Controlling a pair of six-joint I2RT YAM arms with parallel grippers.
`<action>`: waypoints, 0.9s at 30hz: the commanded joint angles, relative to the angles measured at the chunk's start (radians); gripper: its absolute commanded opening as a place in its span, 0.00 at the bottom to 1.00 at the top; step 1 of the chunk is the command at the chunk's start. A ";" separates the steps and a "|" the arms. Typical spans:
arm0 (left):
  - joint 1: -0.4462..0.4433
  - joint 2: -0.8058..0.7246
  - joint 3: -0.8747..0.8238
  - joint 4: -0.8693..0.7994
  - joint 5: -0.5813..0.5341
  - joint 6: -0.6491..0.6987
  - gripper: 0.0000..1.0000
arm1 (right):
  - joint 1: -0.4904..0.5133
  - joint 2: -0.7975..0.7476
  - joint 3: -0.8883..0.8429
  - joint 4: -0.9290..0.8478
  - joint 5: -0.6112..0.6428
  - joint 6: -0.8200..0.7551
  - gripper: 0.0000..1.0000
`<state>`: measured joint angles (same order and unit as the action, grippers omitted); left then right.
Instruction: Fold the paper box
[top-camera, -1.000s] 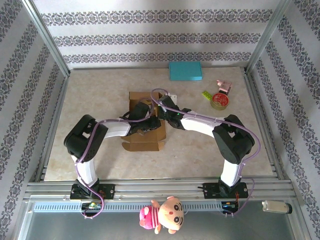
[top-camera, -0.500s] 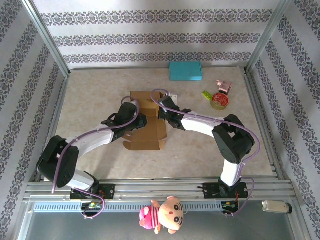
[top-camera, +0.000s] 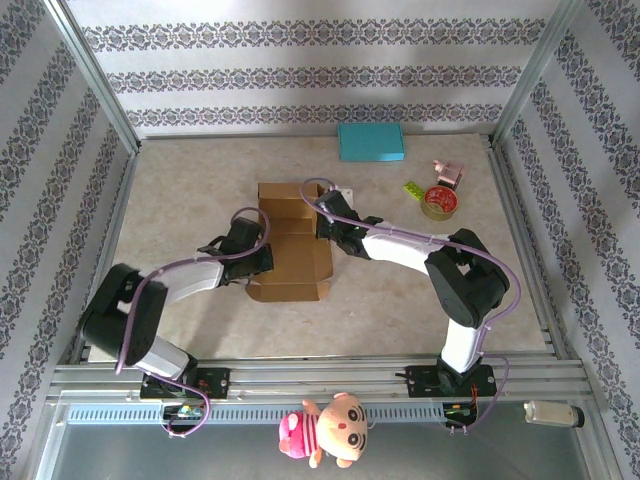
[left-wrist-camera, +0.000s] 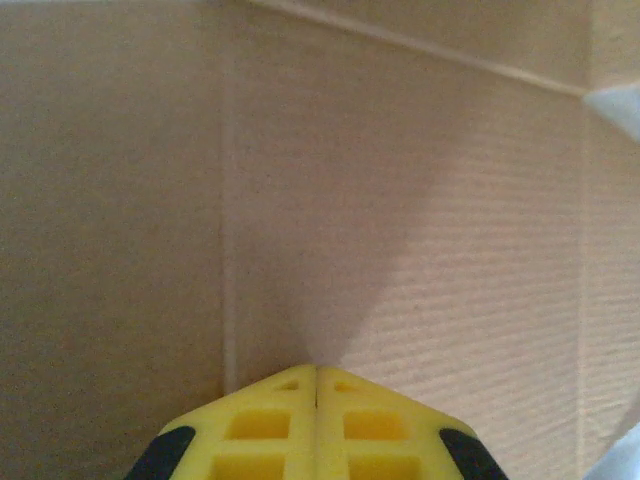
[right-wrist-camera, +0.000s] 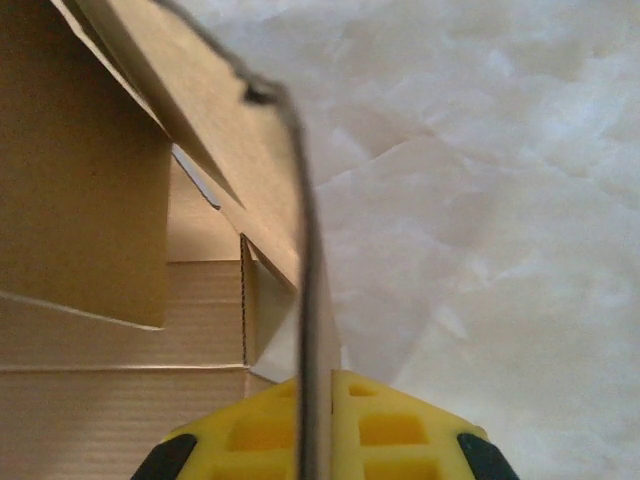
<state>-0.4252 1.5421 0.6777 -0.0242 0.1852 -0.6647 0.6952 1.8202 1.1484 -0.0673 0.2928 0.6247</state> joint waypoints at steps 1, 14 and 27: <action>0.000 0.043 -0.050 0.177 0.141 -0.048 0.02 | 0.014 -0.012 0.047 -0.063 -0.029 0.084 0.02; -0.015 0.109 -0.062 0.319 0.195 -0.093 0.00 | 0.076 0.115 0.086 0.098 0.091 0.351 0.19; -0.014 -0.162 -0.067 0.167 0.084 -0.024 0.16 | 0.077 -0.057 -0.086 0.315 -0.196 -0.032 0.60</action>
<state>-0.4320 1.4475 0.6163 0.2012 0.3161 -0.7193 0.7639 1.8614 1.0824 0.2173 0.1699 0.6895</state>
